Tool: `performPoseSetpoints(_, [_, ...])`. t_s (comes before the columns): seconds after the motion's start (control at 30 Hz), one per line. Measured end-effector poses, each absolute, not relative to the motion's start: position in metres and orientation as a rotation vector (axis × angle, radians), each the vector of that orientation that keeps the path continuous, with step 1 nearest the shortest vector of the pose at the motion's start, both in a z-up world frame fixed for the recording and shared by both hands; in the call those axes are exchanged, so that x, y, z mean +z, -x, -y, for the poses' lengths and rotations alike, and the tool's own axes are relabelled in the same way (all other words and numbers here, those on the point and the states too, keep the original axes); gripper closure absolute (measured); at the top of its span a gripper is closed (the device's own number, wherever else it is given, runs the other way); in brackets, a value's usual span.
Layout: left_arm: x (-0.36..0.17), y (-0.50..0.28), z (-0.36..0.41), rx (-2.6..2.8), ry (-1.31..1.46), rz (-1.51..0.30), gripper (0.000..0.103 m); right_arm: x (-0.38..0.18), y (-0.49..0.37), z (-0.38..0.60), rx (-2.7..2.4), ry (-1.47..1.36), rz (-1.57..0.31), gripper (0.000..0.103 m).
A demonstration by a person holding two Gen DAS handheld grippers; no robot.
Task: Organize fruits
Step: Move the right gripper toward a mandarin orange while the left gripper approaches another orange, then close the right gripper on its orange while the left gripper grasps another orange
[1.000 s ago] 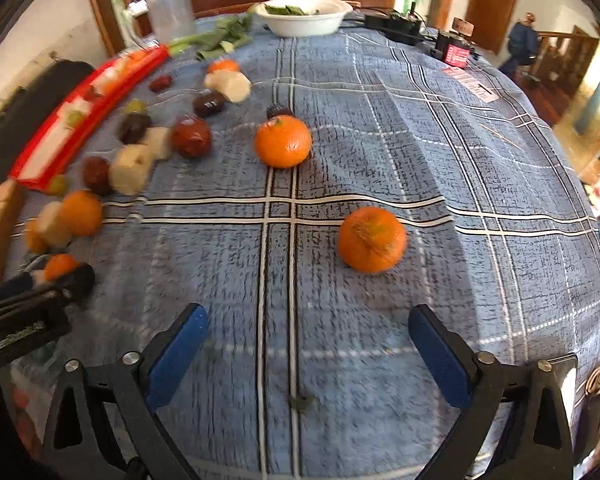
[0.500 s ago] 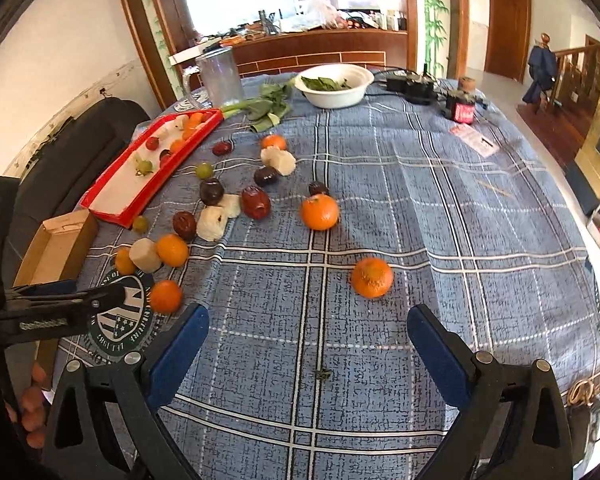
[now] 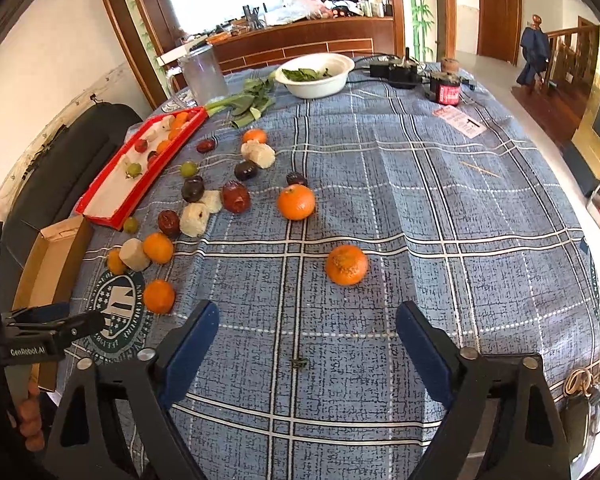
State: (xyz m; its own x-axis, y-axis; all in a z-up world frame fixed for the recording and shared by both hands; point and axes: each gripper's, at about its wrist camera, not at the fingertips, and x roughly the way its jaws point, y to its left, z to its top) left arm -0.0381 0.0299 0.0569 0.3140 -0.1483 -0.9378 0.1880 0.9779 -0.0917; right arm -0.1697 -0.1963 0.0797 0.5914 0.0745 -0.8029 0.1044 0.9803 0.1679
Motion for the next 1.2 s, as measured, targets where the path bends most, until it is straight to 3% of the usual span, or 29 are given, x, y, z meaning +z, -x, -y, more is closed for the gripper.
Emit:
performPoseSetpoints(0.37, [0.046,0.020,0.017,-0.264,-0.159,-1.218,0.000,0.074,0.158,0.208,-0.021,-0.196,-0.960,0.024])
performPoseSetpoints(1.07, [0.034,0.012,0.038,-0.275,-0.128,-1.239,0.002,0.051,0.134,0.226,-0.002,-0.215,-1.016,0.031])
performPoseSetpoints(1.2, [0.029,0.010,0.044,-0.293,-0.134,-1.246,0.015,0.046,0.127,0.227,0.002,-0.207,-1.032,0.038])
